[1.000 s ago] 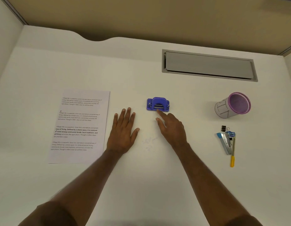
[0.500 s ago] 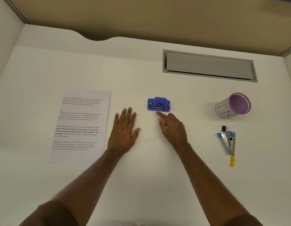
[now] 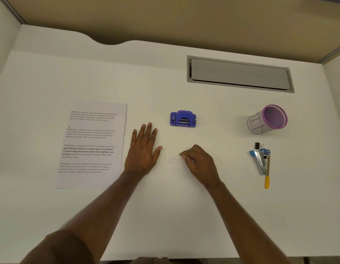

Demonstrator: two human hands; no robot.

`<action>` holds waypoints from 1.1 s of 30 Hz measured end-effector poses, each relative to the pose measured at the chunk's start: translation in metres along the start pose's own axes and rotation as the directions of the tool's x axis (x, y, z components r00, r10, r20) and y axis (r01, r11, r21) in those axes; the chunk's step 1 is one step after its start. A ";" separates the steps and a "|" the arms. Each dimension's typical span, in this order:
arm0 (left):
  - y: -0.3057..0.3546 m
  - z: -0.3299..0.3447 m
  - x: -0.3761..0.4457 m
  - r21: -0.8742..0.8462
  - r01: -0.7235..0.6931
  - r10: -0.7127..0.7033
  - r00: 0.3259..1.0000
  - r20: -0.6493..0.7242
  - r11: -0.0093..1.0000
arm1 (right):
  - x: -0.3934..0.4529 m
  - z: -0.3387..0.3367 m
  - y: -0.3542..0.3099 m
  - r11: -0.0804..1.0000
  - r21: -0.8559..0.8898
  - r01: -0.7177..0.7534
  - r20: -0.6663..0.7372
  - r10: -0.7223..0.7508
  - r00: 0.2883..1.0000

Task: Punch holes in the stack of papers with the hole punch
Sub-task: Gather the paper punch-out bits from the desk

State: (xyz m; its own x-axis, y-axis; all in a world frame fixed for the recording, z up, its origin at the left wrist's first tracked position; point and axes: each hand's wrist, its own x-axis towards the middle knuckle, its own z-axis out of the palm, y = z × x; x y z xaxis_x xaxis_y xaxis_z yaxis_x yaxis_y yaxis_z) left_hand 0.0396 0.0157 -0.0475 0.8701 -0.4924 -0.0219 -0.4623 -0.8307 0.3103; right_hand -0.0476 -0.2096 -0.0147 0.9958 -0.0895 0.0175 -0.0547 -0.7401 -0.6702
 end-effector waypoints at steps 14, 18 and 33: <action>-0.001 0.000 0.000 0.018 -0.005 0.005 1.000 0.007 1.000 | 0.013 0.034 -0.030 0.663 0.716 -0.218 -0.218 0.509 0.833; 0.000 0.000 0.000 0.021 0.001 -0.001 1.000 0.018 1.000 | 0.013 0.055 -0.057 0.650 0.736 -0.190 -0.138 0.419 0.897; 0.000 -0.002 -0.010 0.078 -0.004 0.001 0.999 0.036 0.997 | -0.078 0.027 -0.054 0.594 0.673 -0.440 0.185 0.441 0.878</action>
State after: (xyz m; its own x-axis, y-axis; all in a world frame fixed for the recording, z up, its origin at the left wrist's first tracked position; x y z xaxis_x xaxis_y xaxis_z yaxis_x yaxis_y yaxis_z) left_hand 0.0311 0.0215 -0.0458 0.8628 -0.5023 -0.0562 -0.4775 -0.8465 0.2353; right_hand -0.1203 -0.1447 0.0005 0.8640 -0.2812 -0.4176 -0.4220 0.0481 -0.9053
